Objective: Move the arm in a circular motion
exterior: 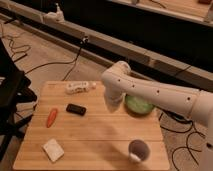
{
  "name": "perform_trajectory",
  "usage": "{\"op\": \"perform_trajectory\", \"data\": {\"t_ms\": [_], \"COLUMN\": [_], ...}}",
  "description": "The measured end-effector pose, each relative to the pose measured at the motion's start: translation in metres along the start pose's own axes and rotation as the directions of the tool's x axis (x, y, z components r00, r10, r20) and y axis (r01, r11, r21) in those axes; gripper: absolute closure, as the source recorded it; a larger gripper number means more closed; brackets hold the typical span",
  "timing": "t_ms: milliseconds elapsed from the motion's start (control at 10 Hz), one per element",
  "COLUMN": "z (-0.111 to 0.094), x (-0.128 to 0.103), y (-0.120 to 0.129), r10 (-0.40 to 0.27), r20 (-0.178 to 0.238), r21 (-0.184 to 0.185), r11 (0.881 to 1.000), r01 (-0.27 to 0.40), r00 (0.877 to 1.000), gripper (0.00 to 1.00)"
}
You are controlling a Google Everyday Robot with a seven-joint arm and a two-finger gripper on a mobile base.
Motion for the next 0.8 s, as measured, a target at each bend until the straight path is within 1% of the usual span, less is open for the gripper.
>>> {"op": "perform_trajectory", "data": {"t_ms": [100,200,300,400,500,600,700,800], "z": [0.006,0.01,0.011,0.01,0.002,-0.008,-0.023,-0.034], "x": [0.005,0.024,0.045,0.078,0.114,0.136,0.16,0.168], "y": [0.027,0.047,0.058,0.067,0.065,0.056,0.035,0.016], "r10": [0.03,0.083,0.133,0.195,0.253,0.285,0.316,0.323], "r20": [0.034,0.047,0.041,0.016,-0.021,-0.046,-0.074,-0.087], "r21": [-0.035,-0.062,-0.075,-0.079,-0.06,-0.032,0.015,0.049], "r11": [0.999,0.995,0.989,0.978,0.965,0.958,0.949,0.946], "r01": [-0.029,-0.08,-0.13,-0.194,-0.254,-0.286,-0.316,-0.32], "r00": [0.999,0.995,0.99,0.981,0.967,0.957,0.946,0.942], "gripper": [1.0,1.0,1.0,1.0,1.0,1.0,1.0,1.0]}}
